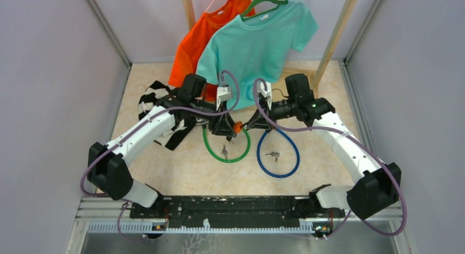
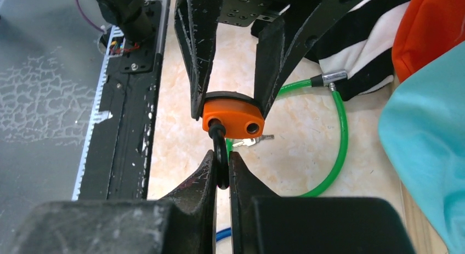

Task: Lock with the key
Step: Pick up the lock from the center of the board.

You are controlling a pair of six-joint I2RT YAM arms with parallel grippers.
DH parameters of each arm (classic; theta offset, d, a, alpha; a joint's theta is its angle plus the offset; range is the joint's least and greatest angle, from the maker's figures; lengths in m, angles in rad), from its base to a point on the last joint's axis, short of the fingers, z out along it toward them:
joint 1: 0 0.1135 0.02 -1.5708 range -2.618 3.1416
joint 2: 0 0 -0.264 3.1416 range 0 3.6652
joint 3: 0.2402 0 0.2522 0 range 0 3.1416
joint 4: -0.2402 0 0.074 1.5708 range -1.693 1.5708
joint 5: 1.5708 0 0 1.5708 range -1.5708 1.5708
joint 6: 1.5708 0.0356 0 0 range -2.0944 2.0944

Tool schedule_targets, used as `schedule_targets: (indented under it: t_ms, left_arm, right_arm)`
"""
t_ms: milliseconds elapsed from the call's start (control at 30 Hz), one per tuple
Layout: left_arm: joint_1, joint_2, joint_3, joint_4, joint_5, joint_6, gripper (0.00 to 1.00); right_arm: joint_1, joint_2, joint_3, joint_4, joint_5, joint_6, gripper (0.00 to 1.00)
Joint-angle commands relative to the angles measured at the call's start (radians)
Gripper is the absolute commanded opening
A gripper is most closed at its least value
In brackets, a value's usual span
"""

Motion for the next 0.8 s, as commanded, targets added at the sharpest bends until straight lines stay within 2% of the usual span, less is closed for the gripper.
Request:
schedule_targets:
  t_ms: [0,67,200,300,400,533,767]
  left_arm:
    - [-0.009,-0.005,-0.002,0.044,0.142,0.038,0.17]
    - [-0.01,0.001,0.011,0.032,0.161,0.05,0.29]
    - [-0.009,0.0,0.044,0.002,0.116,0.106,0.59]
    - [-0.009,-0.023,0.033,0.05,0.052,0.113,0.82]
    - [-0.011,-0.044,0.014,0.101,0.009,0.117,0.99]
    - [-0.019,-0.05,0.012,0.129,-0.044,0.132,1.0]
    - [-0.048,-0.026,0.006,0.123,-0.047,0.15,0.83]
  right_arm:
    - [0.005,-0.041,0.066,-0.036,0.004,-0.134,0.0]
    - [0.005,-0.051,0.06,-0.026,-0.02,-0.125,0.0]
    - [0.002,-0.076,0.033,0.06,-0.014,0.011,0.0]
    - [-0.011,-0.086,0.01,0.127,-0.008,0.121,0.0]
    - [-0.025,-0.086,-0.009,0.18,-0.011,0.219,0.0]
    - [-0.051,-0.087,-0.038,0.254,-0.037,0.331,0.0]
    - [-0.06,-0.092,-0.049,0.287,-0.051,0.367,0.0]
